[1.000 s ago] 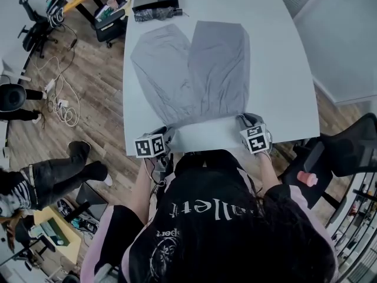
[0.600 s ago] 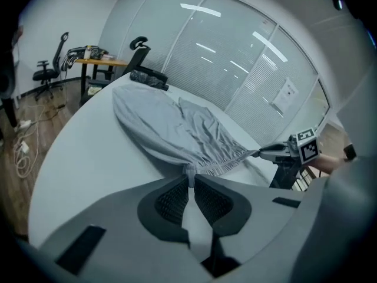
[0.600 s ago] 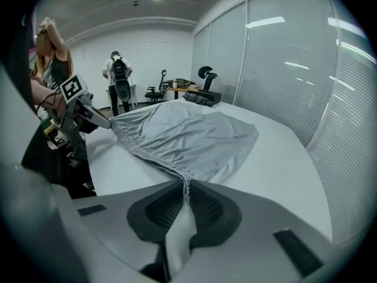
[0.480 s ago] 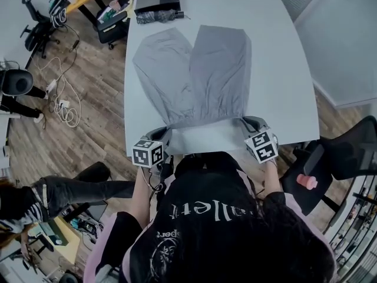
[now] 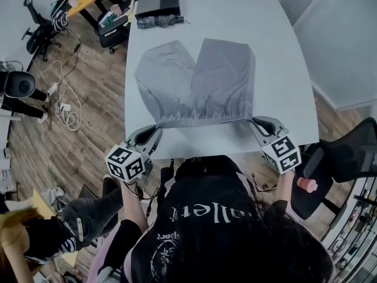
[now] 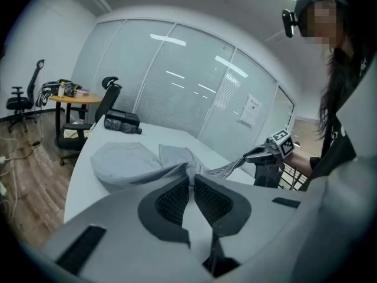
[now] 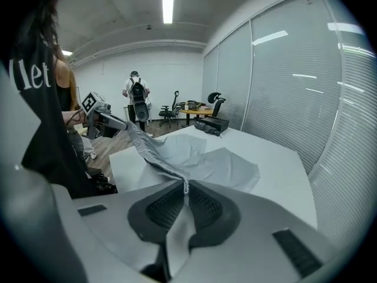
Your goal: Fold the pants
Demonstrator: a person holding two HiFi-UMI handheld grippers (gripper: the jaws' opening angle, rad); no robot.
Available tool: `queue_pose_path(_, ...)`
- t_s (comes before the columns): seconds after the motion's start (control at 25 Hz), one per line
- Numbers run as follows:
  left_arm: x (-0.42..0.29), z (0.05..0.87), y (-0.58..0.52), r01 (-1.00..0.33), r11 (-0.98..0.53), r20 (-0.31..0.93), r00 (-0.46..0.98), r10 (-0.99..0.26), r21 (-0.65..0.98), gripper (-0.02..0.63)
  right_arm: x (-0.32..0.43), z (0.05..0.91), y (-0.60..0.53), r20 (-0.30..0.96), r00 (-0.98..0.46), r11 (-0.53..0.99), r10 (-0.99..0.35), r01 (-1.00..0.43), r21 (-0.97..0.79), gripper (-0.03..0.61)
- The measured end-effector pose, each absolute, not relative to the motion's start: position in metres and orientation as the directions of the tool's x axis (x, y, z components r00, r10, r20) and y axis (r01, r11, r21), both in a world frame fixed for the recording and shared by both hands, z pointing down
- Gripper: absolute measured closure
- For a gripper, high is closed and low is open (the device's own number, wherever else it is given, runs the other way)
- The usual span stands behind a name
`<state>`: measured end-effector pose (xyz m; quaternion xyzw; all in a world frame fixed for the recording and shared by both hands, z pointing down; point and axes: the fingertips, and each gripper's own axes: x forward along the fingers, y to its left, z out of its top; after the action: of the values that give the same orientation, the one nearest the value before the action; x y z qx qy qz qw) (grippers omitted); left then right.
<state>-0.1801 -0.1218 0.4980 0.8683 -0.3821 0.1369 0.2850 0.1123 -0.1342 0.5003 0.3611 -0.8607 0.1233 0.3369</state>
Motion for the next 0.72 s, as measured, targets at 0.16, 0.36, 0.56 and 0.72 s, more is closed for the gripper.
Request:
queue_pose_path(0.16, -0.178, 0.463, -0.125, -0.714, -0.607, 0.405, 0.699, -0.589, 0.350, 0.566, 0.117, 0.469, -0.135, 0.647, -0.520, 0.714, -0.557, -0.698, 0.055, 0.540)
queue_pose_path(0.36, -0.178, 0.450, -0.136, -0.724, -0.617, 0.393, 0.687, -0.611, 0.307, 0.566, 0.121, 0.452, -0.147, 0.619, -0.521, 0.709, -0.588, -0.700, 0.084, 0.540)
queue_pose_path(0.56, -0.179, 0.454, -0.160, -0.743, -0.595, 0.398, 0.668, -0.629, 0.307, 0.568, 0.122, 0.452, -0.174, 0.606, -0.522, 0.710, -0.600, -0.696, 0.103, 0.540)
queue_pose_path(0.72, -0.181, 0.456, -0.190, -0.755, -0.590, 0.410, 0.653, -0.637, 0.285, 0.567, 0.120, 0.453, -0.207, 0.594, -0.525, 0.714, -0.609, -0.689, 0.123, 0.540)
